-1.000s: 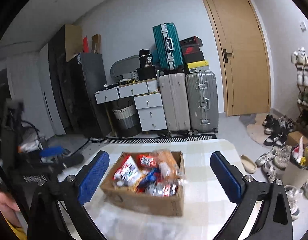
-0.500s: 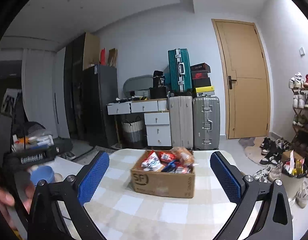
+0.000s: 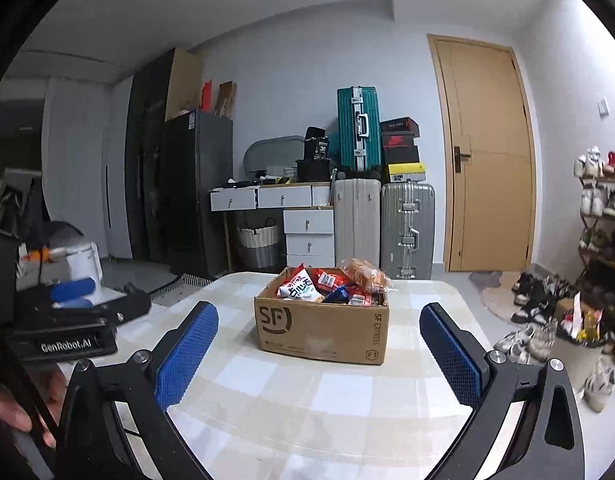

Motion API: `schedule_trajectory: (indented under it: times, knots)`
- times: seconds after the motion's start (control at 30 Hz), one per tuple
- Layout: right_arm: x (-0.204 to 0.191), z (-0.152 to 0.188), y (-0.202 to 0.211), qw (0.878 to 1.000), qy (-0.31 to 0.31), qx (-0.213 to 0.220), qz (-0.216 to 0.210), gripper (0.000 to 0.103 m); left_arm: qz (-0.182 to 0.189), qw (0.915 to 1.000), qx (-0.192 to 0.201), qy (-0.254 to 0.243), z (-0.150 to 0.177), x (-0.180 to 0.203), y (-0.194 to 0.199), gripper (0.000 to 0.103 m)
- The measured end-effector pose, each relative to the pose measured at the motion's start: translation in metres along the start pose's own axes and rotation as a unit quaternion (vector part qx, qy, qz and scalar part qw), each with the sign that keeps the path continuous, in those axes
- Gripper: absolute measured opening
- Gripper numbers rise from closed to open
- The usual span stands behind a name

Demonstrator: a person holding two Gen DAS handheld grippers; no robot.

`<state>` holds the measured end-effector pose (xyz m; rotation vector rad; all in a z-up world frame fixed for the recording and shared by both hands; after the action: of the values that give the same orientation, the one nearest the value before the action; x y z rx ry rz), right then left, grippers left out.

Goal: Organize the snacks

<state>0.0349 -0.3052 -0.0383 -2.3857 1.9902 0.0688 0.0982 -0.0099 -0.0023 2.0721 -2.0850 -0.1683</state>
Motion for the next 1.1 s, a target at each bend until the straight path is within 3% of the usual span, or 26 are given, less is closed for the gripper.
schedule_trajectory:
  times: [0.1, 0.23, 1.1]
  knots:
    - [-0.002, 0.001, -0.003, 1.000, 0.006, 0.001, 0.001, 0.103, 0.008, 0.9998, 0.009, 0.015, -0.001, 0.001, 0.002, 0.102]
    - [-0.005, 0.003, -0.011, 1.000, 0.019, -0.013, -0.002, 0.103, 0.001, 0.9999, 0.017, -0.001, -0.009, 0.007, -0.005, 0.102]
    - [0.005, 0.008, -0.016, 1.000, -0.017, -0.018, 0.001, 0.103, 0.000, 1.0000, 0.003, 0.003, -0.001, 0.009, -0.018, 0.102]
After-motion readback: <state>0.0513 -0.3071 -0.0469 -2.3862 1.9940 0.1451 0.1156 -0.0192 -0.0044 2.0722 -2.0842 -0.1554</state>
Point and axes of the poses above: each gripper's, at about its wrist camera, not at the fingertips, and y roughly against the way its jaws point, x to its right, z to its underside, the point moved 4 cm from there along -y, roughly the way its jaws point, and after that the axes turned 10 degrees about x, right-handed, at the moved point
